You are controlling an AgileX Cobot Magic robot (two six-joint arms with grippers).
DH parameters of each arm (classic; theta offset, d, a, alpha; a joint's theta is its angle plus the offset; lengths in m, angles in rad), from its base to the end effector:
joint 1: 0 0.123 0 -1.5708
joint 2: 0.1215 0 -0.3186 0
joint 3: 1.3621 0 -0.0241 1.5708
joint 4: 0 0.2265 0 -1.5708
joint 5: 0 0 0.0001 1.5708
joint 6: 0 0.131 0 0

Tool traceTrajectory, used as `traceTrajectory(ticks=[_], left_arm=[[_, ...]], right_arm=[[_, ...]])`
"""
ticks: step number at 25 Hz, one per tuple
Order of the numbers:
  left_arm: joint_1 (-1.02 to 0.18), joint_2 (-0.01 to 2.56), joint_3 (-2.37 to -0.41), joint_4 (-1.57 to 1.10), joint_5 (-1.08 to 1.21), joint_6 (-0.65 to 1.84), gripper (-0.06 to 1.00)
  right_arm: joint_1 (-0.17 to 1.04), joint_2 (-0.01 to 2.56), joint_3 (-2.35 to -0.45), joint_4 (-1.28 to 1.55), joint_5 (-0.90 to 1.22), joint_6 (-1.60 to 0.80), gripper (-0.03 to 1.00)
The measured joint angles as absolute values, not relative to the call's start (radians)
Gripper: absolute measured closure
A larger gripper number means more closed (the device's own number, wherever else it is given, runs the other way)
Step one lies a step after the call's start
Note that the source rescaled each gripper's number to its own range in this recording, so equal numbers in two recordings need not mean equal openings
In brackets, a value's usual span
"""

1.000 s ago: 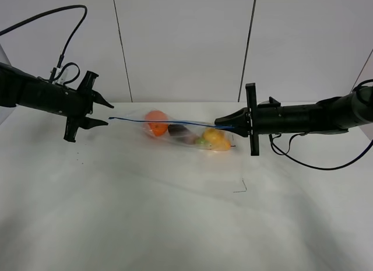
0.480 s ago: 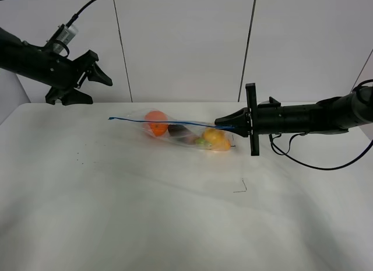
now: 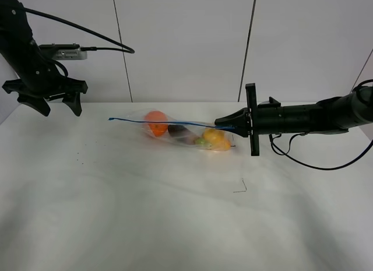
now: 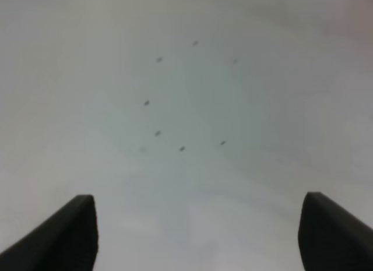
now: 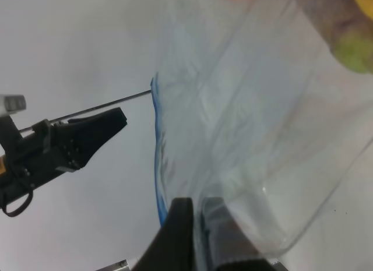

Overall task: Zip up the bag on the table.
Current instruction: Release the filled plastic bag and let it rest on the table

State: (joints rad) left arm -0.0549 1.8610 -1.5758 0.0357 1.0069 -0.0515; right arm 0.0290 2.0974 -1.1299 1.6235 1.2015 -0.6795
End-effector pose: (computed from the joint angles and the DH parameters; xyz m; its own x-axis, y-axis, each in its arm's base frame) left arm 0.4007 -0.0181 0.2718 -0.9332 0.0188 -0.3588 0.0138 0.9998 0.0165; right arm 0.3865 0.1333 0.1854 -0.9431 0.2863 0.1690 0.2293 0.1923 0.9542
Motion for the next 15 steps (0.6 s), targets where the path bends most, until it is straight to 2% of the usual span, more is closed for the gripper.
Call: traceTrajectory(ticks=[5, 10, 15], left_arm=[[-0.055, 1.861, -1.576, 0.059, 1.035, -0.052, -0.05], [-0.055, 1.861, -1.577, 0.056, 1.173, -0.054, -0.05], [-0.055, 1.858, -1.576, 0.055, 1.175, -0.054, -0.05]], right_arm=[[0.029, 2.097, -1.13, 1.623, 1.201, -0.679, 0.97], [0.029, 2.097, -1.13, 1.623, 1.201, -0.679, 0.97], [0.029, 2.097, -1.13, 1.623, 1.201, -0.679, 0.97]])
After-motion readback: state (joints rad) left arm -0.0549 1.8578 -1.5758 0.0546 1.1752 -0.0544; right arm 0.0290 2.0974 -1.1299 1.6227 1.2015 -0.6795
